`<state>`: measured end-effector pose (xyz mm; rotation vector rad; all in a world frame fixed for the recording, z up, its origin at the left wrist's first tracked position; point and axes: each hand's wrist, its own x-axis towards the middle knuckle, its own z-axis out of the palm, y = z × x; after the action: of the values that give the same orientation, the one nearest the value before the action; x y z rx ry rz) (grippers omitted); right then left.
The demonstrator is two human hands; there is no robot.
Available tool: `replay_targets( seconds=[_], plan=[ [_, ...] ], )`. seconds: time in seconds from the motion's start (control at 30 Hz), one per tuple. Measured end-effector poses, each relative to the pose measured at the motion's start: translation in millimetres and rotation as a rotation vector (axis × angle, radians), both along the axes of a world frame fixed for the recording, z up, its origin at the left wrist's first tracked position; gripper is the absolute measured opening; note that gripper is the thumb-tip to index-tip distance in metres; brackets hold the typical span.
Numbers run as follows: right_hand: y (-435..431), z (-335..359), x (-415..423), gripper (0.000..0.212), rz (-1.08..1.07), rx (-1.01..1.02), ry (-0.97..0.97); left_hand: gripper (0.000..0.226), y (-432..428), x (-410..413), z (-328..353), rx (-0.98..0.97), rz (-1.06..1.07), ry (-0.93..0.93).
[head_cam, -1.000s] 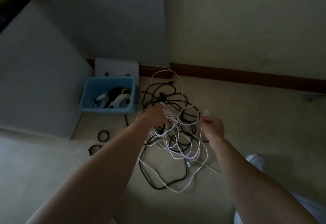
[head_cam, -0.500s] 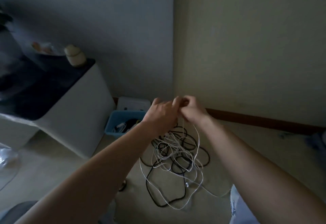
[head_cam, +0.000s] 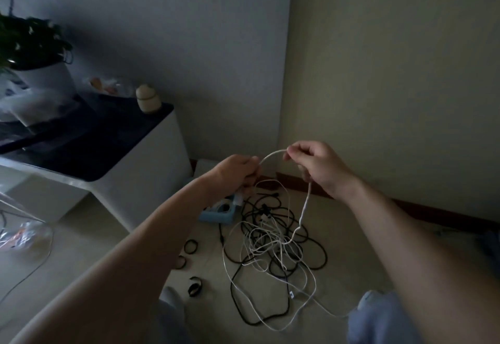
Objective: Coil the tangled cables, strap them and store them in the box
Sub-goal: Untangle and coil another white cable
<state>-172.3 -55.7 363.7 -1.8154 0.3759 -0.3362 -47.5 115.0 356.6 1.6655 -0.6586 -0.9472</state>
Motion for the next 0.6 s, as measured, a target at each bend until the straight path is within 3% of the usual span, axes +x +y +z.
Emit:
replay_targets(
  seconds=[0.1,0.2,0.33,0.5,0.6],
  plan=[
    [3,-1,8,0.024,-0.075,-0.096,-0.094,0.037,-5,-13,5,-0.096,-0.013,0.338],
    [2,0,13,0.021,0.007,-0.199,-0.094,0.039,-11,-21,11,-0.097,-0.016,0.487],
    [-3,-9,17,0.022,-0.046,-0.293,-0.097,0.033,-15,-27,14,-0.145,-0.014,0.637],
    [-8,-20,15,0.051,0.034,-0.084,0.056,0.035,-17,-30,21,-0.32,-0.054,0.712],
    [-9,-26,12,0.048,0.182,0.119,0.165,0.04,-18,-29,27,-0.457,0.047,0.711]
  ],
)
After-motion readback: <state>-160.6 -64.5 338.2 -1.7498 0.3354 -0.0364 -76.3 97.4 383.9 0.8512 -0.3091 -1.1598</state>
